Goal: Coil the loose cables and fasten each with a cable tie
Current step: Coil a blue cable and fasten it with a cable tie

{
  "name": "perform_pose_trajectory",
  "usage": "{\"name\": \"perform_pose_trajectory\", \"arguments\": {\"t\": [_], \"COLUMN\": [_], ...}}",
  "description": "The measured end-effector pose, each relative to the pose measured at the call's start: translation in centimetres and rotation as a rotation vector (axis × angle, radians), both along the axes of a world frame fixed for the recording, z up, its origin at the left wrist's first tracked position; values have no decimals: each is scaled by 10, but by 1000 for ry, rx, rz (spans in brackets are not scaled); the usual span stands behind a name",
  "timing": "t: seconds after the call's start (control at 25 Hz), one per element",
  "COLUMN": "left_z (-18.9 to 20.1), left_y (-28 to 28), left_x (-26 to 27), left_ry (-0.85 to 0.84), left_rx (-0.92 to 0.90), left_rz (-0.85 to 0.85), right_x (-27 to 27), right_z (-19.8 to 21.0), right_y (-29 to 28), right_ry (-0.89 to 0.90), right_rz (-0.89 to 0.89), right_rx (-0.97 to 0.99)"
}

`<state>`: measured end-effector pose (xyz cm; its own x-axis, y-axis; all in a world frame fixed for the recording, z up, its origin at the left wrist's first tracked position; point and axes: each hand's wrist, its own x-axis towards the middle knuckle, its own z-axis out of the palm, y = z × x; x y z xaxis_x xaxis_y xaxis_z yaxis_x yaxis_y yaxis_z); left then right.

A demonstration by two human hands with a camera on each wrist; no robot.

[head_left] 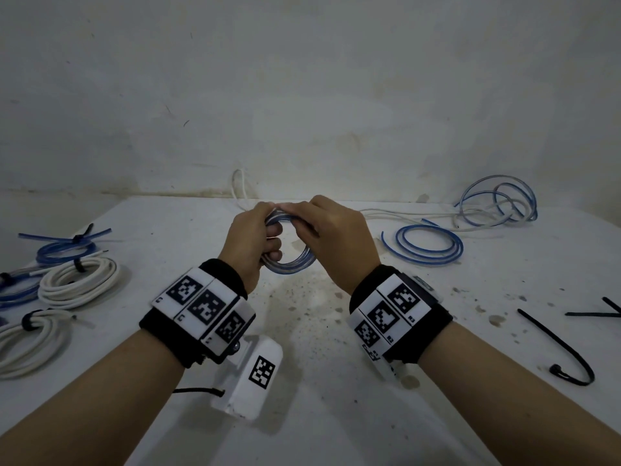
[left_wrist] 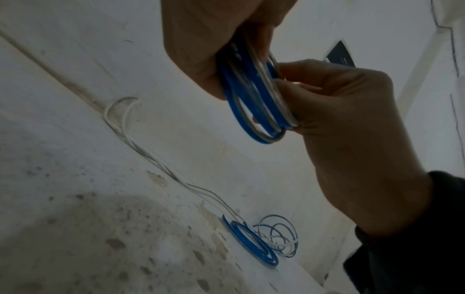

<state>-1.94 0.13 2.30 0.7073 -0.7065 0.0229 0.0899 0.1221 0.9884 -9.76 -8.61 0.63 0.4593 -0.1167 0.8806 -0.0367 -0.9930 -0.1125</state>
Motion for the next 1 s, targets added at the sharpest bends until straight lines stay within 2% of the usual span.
{"name": "perform_pose_trajectory", "arguments": {"t": [0.28,0.44,0.52,0.64,0.68,0.72,0.76,0.84,0.88,0.96,1.0], "left_z": [-1,6,7,1,-1,-1,-1,2,4,7,7], "left_y": [-6,-23,-35,-52,-57,-60,-65,-76,-81,-90,-93], "left_x": [-9,-21,-31,-47,-53,-57,-64,-80,-90,-108,-116], "left_ry": [83,40,-28,-135,-134,-133,-137,-195,-237,-283,-280], "left_rx": [8,19,-7,-62,-82,-95,-100,-103,-108,-126,-137], "left_rz": [-212,-232,-180,-139,-147,-162,-185,-222,-240,-271,-281], "right_x": [-16,-35,-53,-94,-110,-126,-146,-187,-207,-236,-248], "right_z": [-1,4,12,29,35,38,37,21,7,-18,-28], "right_y": [-18,-28,-30,-45,-55,-68,-85,-117,-131,-143,-145], "right_ry": [-59,-22,74,317,380,479,653,1096,1246,1373,1379], "right_rz": [-21,-33,1,97,67,-20,-172,-576,-757,-946,-955], "right_rx": [-57,12,145,540,639,697,702,580,474,296,299]}}
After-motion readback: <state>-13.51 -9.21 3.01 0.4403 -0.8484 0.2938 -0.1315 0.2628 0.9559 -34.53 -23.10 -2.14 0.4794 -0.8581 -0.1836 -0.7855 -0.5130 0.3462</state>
